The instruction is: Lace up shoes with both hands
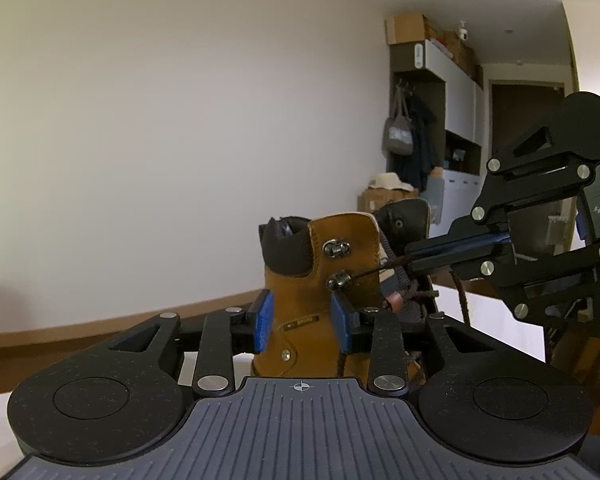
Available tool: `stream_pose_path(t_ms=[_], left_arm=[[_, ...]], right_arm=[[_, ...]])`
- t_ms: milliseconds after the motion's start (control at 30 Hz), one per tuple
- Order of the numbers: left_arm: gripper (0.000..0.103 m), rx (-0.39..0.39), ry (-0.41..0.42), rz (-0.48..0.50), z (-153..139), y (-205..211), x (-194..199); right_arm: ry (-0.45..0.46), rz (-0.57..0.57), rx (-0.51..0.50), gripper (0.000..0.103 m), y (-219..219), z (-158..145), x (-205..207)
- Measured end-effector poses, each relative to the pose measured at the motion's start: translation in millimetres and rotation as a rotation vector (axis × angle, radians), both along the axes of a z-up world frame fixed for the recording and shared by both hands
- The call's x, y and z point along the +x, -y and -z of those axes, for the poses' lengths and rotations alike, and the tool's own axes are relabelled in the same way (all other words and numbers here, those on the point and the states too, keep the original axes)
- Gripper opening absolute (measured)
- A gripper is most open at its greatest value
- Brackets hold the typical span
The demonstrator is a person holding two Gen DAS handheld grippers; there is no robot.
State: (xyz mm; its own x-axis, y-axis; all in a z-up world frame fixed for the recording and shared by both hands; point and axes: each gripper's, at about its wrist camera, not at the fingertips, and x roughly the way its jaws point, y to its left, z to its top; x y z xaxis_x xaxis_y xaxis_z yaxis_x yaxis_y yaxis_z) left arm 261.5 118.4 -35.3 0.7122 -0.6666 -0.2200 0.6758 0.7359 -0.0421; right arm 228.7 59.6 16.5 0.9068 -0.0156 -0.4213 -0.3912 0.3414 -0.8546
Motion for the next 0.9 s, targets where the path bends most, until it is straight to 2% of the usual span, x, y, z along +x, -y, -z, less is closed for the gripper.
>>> stream_pose_path(t_ms=[200,600,767,900], left_arm=[[0.036,-0.006,0.010,0.013,1,0,2],[0.038,0.018,0.048,0.028,3,3,-2],[0.036,0.066,0.105,0.045,2,3,-4],[0.034,0.163,0.210,0.083,-1,9,-13]], right_arm=[[-0.004,0.000,-0.050,0.004,-5,2,-1],[-0.010,-0.021,-0.074,0.004,-14,3,7],[-0.011,-0.027,-0.083,0.004,-13,2,8],[-0.008,-0.032,-0.096,0.004,-14,2,7]])
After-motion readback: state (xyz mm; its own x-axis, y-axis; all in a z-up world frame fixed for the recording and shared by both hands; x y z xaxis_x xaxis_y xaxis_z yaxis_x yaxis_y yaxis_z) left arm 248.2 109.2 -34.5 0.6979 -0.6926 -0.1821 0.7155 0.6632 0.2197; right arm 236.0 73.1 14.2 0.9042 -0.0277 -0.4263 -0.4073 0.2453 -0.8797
